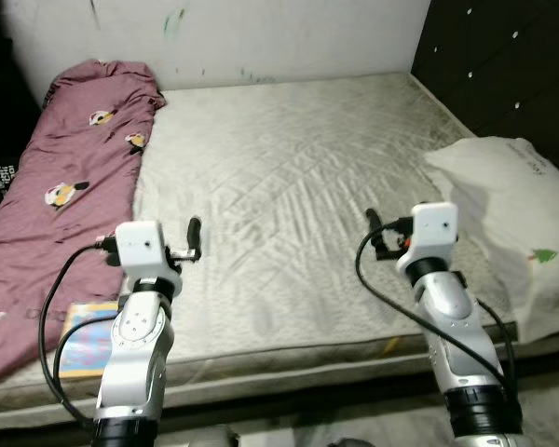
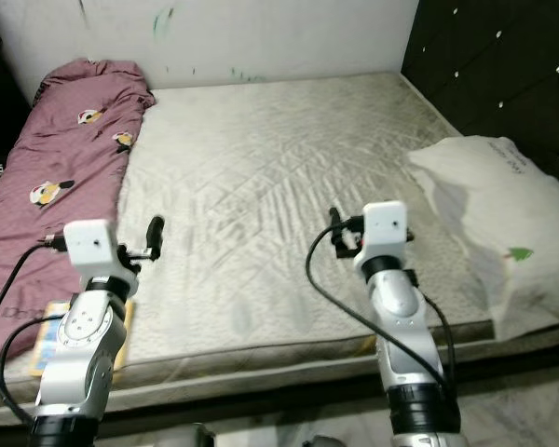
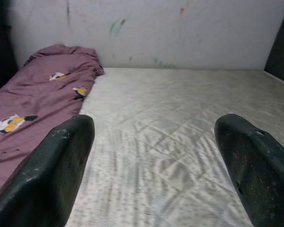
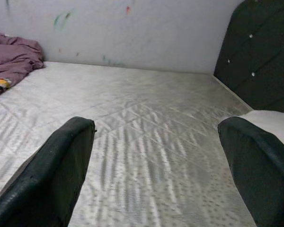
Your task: Clean up the room
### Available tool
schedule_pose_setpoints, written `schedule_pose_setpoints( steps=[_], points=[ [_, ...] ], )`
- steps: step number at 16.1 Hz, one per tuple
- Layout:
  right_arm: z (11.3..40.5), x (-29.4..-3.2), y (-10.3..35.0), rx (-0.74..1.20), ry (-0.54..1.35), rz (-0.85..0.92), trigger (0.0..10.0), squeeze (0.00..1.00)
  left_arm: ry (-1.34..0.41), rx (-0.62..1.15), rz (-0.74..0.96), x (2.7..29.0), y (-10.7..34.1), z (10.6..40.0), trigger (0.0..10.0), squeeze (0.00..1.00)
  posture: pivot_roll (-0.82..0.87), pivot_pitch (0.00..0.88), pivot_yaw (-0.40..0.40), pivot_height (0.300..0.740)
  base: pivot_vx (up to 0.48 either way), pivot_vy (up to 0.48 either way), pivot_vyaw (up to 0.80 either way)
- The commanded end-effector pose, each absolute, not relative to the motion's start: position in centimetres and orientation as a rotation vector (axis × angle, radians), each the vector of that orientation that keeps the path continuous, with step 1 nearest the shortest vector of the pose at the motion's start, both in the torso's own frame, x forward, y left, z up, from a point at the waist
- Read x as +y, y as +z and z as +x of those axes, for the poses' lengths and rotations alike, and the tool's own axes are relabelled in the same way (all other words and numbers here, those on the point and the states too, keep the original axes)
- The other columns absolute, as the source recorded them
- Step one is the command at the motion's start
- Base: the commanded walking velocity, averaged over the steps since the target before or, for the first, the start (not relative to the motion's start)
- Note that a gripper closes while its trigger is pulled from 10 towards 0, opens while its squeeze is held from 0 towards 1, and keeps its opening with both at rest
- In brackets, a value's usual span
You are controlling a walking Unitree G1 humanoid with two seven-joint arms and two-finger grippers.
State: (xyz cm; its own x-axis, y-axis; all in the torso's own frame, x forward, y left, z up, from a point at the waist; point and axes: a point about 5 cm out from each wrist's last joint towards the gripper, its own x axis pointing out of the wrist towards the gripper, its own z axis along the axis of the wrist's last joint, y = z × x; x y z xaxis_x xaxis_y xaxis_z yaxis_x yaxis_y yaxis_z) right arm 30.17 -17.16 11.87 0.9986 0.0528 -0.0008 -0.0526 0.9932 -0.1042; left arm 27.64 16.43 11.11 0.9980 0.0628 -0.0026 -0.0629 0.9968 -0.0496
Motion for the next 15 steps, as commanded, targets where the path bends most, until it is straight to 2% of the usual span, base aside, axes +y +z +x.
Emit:
schedule_pose_setpoints(
  steps=[1,15],
  points=[
    [30.4,-15.8,12.4,-0.021,0.091,-0.096,10.0,0.0,0.081,-0.006,-0.025,17.3,11.3,27.7,10.0,0.0,0.02,0.0,0.016,0.74,0.0,0.48,0.0],
    [31.2,-14.8,12.6,-0.034,0.122,-0.1,10.0,0.0,0.092,-0.018,-0.037,17.1,11.7,28.1,10.0,0.0,0.01,0.0,0.024,0.74,0.0,0.48,0.0]
  ],
)
